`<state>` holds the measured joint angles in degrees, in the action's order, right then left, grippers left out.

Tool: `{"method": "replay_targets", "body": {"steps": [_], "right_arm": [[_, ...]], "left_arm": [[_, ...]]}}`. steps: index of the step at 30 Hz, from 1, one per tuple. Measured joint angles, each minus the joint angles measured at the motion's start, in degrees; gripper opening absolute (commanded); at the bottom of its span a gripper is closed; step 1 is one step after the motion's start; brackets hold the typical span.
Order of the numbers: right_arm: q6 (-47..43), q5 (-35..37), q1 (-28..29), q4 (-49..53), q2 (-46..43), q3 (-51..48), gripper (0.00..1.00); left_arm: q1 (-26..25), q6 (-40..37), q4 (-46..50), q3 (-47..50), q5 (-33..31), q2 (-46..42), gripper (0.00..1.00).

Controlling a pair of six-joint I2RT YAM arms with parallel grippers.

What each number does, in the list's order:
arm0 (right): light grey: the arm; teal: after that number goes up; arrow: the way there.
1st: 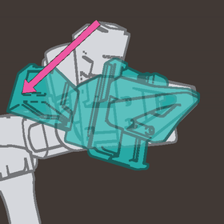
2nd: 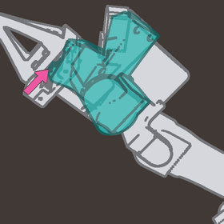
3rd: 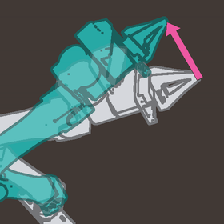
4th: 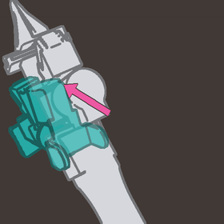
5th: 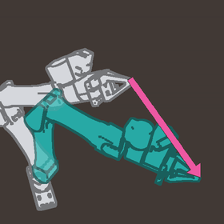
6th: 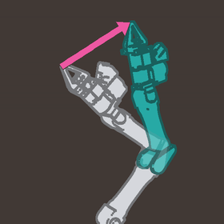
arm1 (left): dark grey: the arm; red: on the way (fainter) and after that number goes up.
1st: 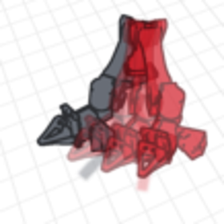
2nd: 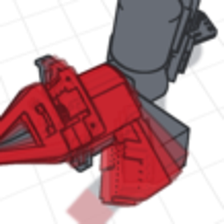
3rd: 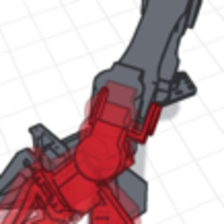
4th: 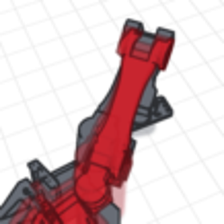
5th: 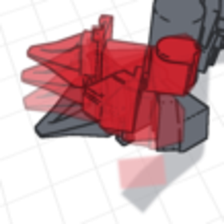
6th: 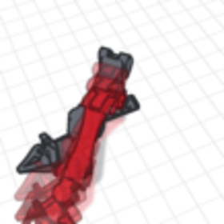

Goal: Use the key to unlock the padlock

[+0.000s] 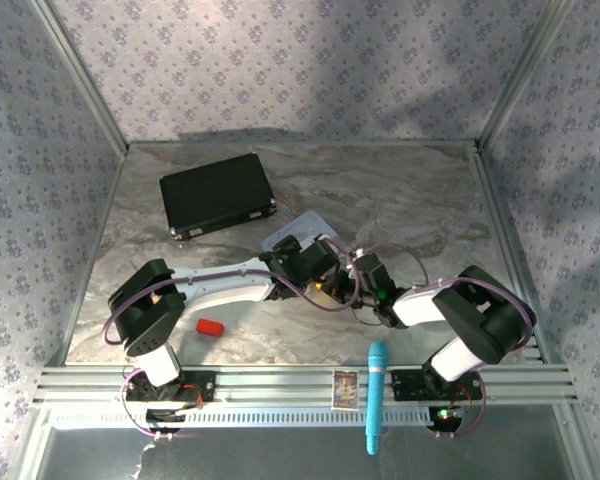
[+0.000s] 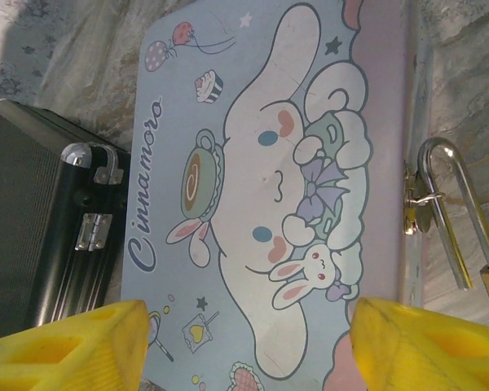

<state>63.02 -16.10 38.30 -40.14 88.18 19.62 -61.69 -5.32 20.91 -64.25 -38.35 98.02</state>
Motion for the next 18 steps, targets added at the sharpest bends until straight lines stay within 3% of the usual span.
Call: {"method": "replay_targets", "body": {"steps": [18], "right_arm": [[4.0,-2.6,-5.7,-5.9,1.7,-1.0,0.00]], "left_arm": [[-1.2,1.0,-1.9,0.7,-3.5,0.7,0.68]]}}
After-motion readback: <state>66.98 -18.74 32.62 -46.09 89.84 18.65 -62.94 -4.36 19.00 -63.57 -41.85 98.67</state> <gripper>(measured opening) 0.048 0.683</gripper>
